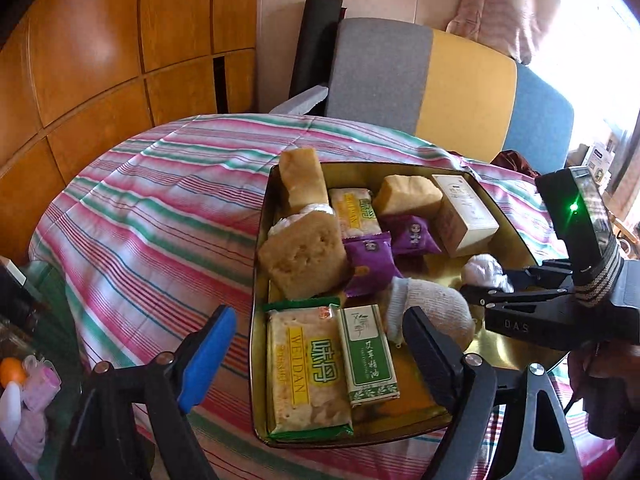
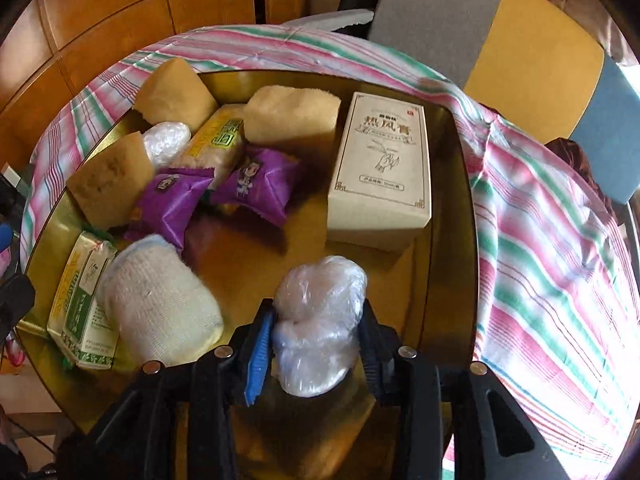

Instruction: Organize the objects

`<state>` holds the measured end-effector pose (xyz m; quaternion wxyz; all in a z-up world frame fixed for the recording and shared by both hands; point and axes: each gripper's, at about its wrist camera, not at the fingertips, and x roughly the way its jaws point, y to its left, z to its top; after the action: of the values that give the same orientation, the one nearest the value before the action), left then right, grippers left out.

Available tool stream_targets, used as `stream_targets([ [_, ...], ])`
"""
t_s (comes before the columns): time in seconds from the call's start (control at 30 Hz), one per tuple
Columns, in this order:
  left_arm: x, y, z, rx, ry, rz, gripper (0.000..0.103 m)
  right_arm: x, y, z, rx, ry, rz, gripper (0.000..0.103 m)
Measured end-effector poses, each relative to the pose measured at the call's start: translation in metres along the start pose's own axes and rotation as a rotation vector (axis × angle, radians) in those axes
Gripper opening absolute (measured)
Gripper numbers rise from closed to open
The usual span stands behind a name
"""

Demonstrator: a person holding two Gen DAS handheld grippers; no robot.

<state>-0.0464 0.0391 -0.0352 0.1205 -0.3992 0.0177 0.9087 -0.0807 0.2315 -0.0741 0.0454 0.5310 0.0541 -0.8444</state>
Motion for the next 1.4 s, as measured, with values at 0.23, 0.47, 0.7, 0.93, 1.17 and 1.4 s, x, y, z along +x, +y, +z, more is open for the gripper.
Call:
stream_targets([
  [0.23,-0.004,0.002,-0.001,-0.012,-0.016,0.023,0.103,-0.031,0.001,-0.011,0.026,-0.109,-0.017,0.046],
  [0.47,-0.023,0.002,0.001,-0.028,-0.091,0.053,0.103,-0.080,-0.011,-0.035,0.169,-0.278,-0.110,0.047],
  [0.7,-0.037,-0.004,-0.002,-0.047,-0.102,0.086,0.103,-0.097,-0.011,-0.059,0.283,-0.320,-0.131,0.048],
  [0.93,-0.040,0.004,-0.009,-0.101,-0.087,0.171,0.103,-0.102,0.004,-0.072,0.257,-0.331,-0.098,0.048],
  [1.17,-0.052,0.000,-0.011,-0.095,-0.127,0.145,0.103,-0.109,0.012,-0.072,0.241,-0.353,-0.101,0.048],
  [1.4,-0.053,-0.008,-0.011,-0.065,-0.131,0.135,0.103,-0.110,0.016,-0.071,0.232,-0.354,-0.104,0.048],
])
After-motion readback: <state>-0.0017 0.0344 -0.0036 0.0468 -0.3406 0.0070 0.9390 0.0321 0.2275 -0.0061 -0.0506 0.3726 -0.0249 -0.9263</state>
